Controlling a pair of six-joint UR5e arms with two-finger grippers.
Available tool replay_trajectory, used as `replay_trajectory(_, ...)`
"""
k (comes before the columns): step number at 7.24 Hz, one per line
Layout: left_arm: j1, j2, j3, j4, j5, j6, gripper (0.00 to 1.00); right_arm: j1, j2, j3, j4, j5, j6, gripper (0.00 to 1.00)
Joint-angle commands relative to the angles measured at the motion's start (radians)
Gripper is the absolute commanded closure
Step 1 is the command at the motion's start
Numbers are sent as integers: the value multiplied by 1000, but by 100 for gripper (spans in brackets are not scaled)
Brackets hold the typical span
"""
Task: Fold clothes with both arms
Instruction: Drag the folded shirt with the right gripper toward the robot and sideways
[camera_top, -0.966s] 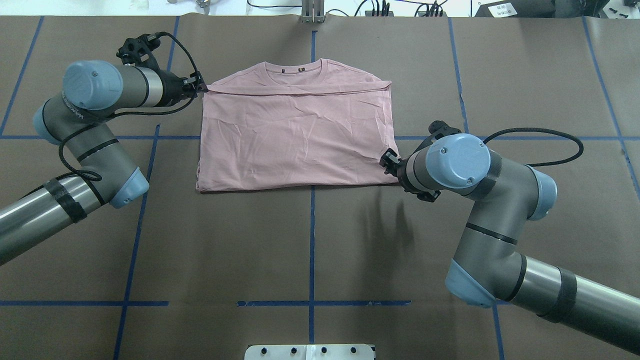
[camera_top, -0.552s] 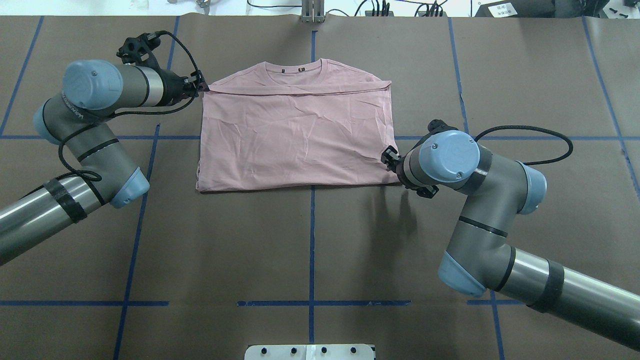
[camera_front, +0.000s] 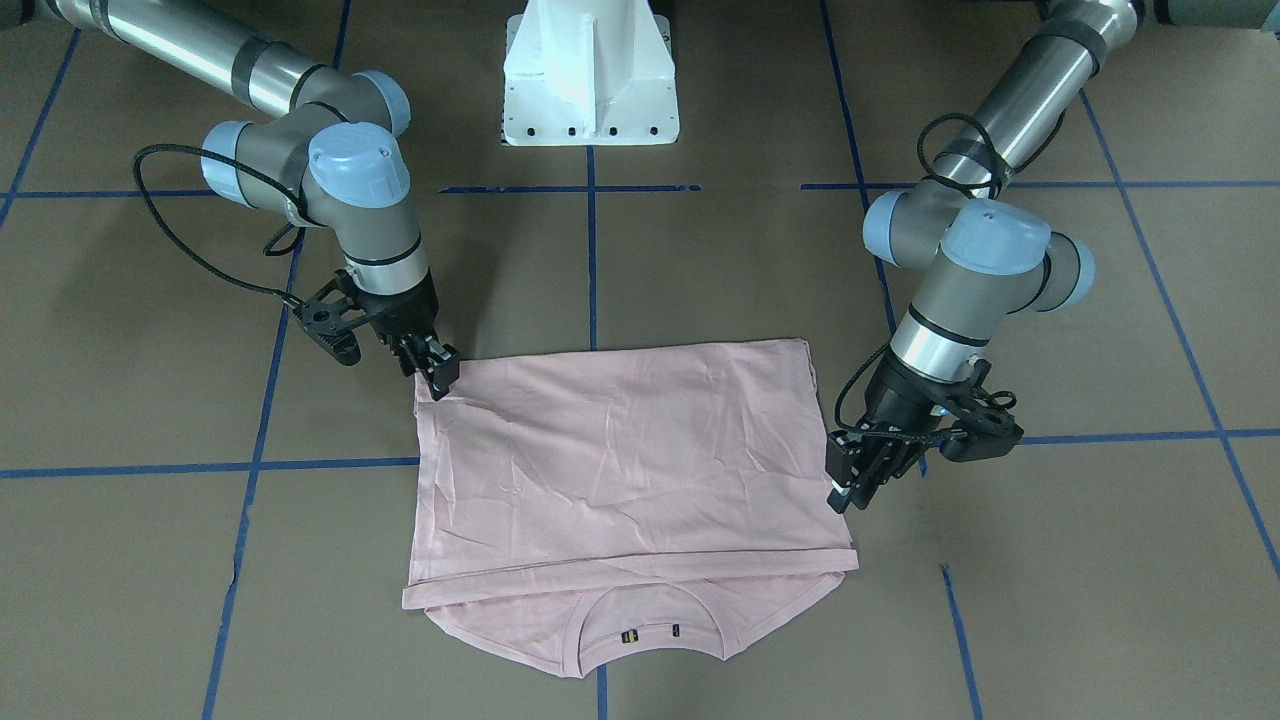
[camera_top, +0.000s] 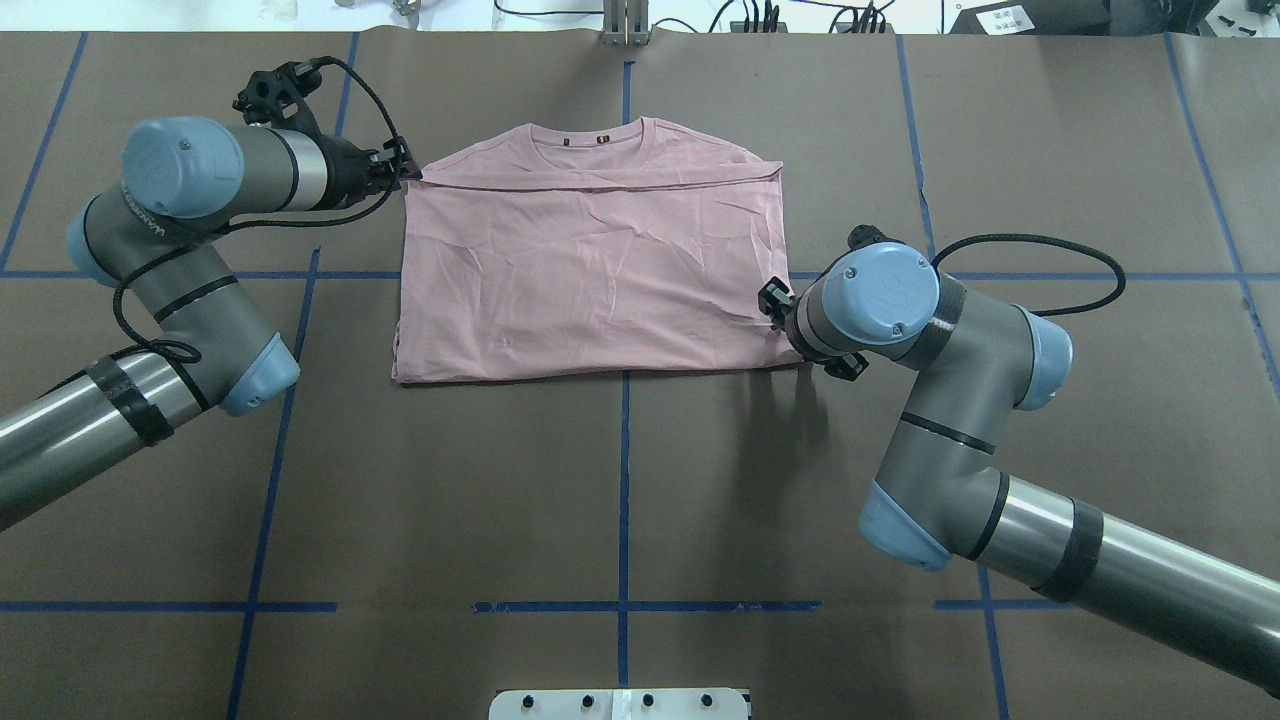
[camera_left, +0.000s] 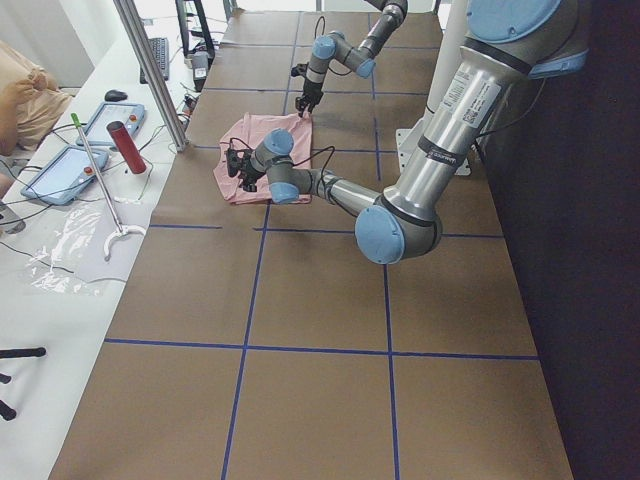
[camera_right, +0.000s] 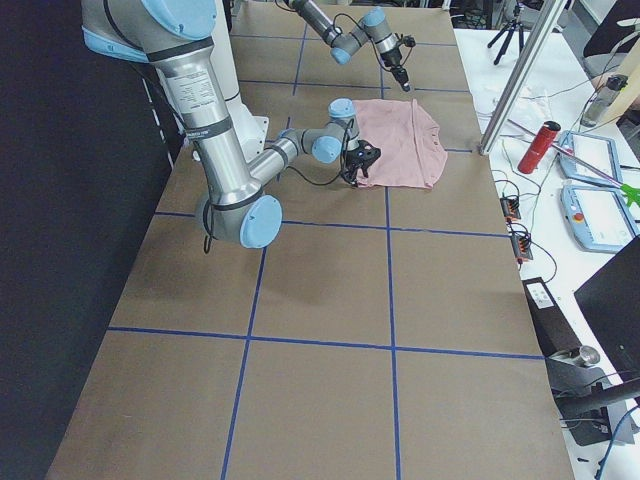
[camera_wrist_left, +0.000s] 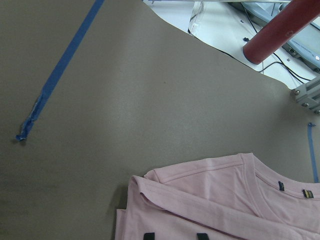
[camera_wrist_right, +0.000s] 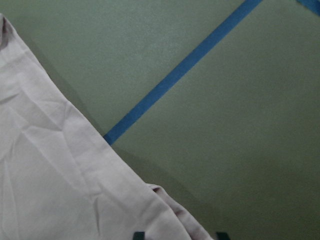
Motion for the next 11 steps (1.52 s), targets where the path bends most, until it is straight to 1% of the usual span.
replay_trajectory(1, -1, -1, -9, 0, 0, -7, 60, 2, -7, 22, 0, 6, -8, 100)
replay_trajectory(2, -1, -1, -9, 0, 0, -7, 60, 2, -16, 35, 0, 5, -6, 100)
replay_trajectory(3, -1, -1, -14, 2, 0, -8, 60, 2, -40, 87, -2, 8, -6, 100)
replay_trajectory(4, -1, -1, -27, 3, 0, -25, 60, -17, -114, 209, -15, 14, -4, 100)
replay_trajectory(5, 2, -1, -32, 6, 0, -36, 60, -84, -246, 365, -15, 21, -4, 100)
replay_trajectory(6, 4, -1, -46, 2, 0, -37, 60, -149, -378, 520, -18, 70, 3, 100)
replay_trajectory(7, 2, 2, -82, 0, -35, -36, 58, -201, -516, 701, -20, 171, 5, 100)
replay_trajectory(8, 2, 4, -83, -10, -79, -36, 50, -244, -559, 762, -20, 269, 15, 100)
replay_trajectory(9, 2, 2, -84, -59, -90, -37, 50, -301, -558, 764, -20, 335, 49, 100)
replay_trajectory(10, 2, 2, -86, -72, -103, -40, 50, -396, -561, 752, -20, 321, 60, 1)
replay_trajectory(11, 2, -1, -96, -96, -156, -45, 50, -436, -550, 714, -20, 267, 63, 0)
